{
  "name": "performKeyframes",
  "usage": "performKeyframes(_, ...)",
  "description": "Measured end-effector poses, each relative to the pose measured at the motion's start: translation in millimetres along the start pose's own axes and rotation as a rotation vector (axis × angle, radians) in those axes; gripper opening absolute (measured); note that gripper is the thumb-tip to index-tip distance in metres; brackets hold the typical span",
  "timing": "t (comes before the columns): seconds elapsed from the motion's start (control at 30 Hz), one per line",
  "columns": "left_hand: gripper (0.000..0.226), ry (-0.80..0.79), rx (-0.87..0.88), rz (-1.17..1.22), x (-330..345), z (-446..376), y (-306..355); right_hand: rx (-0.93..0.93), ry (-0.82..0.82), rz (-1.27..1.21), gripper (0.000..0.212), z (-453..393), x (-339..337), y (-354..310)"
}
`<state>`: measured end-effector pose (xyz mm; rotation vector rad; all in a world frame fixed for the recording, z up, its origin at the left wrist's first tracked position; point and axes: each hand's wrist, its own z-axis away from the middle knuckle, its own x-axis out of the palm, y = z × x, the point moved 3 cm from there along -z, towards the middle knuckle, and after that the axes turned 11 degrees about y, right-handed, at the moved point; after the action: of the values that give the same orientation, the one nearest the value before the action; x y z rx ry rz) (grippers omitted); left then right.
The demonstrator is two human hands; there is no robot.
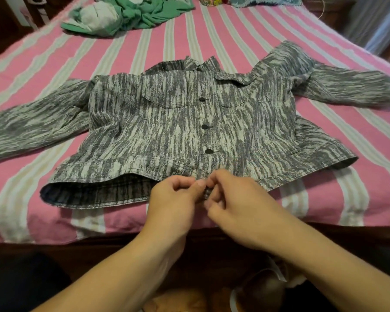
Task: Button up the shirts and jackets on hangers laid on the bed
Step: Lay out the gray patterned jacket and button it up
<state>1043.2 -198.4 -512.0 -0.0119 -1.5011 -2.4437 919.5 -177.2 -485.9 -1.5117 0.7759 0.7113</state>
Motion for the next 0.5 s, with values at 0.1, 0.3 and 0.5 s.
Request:
performKeyframes(0.1,0.011,-0.001,0.002,-0.031,0.3,-2.6,-6.1,-0.017,0.059,-0.044,0.016,-2.7,2.9,3.3)
performKeyframes(0.3,0.028,-0.084,0.347,-0.202,-2.9,-9.3,0.3,-0.332,0.176,-0.004,0.015,-24.5,-23.9,27.8)
performKeyframes(0.5,0.028,-0.177,0.507,-0.415,-8.0,-10.9,1.0,-0.736,0.113,0.075,0.019,-28.2,-21.0,26.6)
